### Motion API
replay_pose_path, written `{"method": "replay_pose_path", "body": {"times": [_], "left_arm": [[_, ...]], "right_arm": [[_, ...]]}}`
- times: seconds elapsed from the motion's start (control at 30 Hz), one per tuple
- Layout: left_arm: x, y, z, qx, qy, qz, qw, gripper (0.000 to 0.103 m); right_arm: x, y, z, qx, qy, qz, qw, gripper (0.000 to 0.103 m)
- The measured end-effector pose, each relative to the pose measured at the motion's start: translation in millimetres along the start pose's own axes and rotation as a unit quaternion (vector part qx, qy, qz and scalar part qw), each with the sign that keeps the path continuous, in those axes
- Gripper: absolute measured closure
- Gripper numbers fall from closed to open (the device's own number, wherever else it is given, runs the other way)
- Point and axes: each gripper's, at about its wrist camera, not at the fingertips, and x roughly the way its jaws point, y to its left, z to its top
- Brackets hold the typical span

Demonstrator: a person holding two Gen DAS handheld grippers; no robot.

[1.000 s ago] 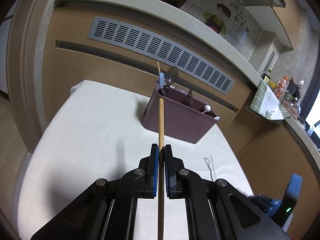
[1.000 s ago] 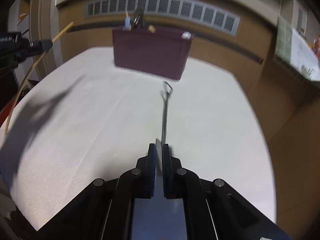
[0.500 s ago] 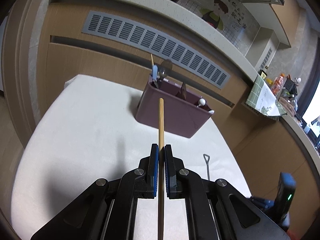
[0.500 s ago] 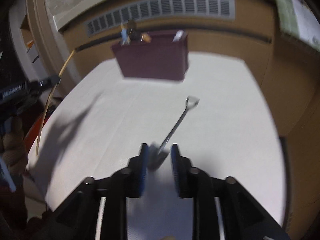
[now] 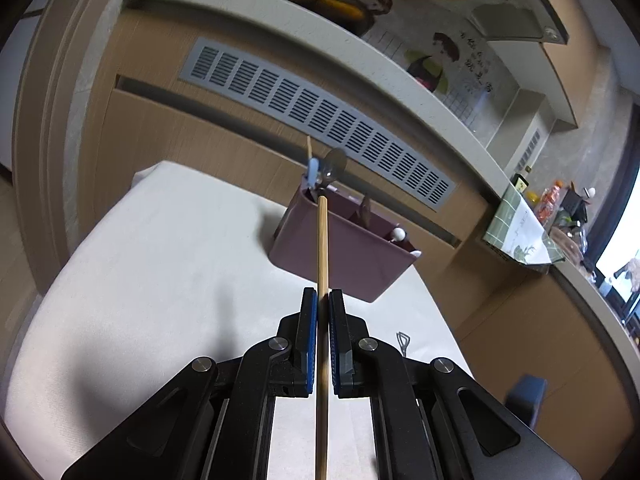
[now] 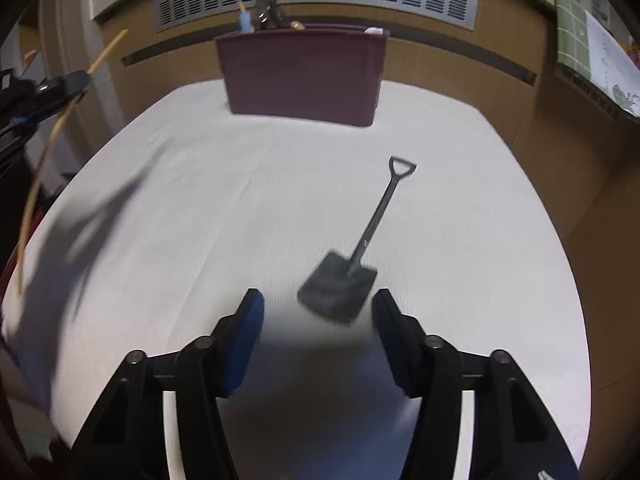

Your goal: Organize utensils

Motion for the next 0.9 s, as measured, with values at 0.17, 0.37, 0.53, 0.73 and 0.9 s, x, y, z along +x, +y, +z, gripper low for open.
{"method": "replay_pose_path", "body": {"times": [0.17, 0.37, 0.53, 0.73, 0.9], "left_arm": [[1, -1, 0, 0.009, 0.008, 0.007, 0.9999, 0.097], [9, -4, -3, 0.005, 0.023, 0.002, 0.9997, 0.097], [17, -7, -7, 0.007, 0.039, 0.000, 0.9992, 0.097], [24, -8, -8, 0.015, 0.056, 0.008, 0.9983, 0.097], [31, 1, -3, 0.018, 0.060, 0.009, 0.9980, 0.097]], "right_arm": [[3, -9, 8, 0.014, -0.005, -0.009, 1.000, 0.093], [-48, -25, 24, -0.040, -0.099, -0.054, 0.993, 0.101], [-51, -48, 46, -0.031, -0.072, -0.022, 0.997, 0.101], [20, -66, 76, 0.029, 0.018, 0.050, 0.998, 0.093], [75, -69, 97, 0.049, 0.074, 0.082, 0.993, 0.091]]}}
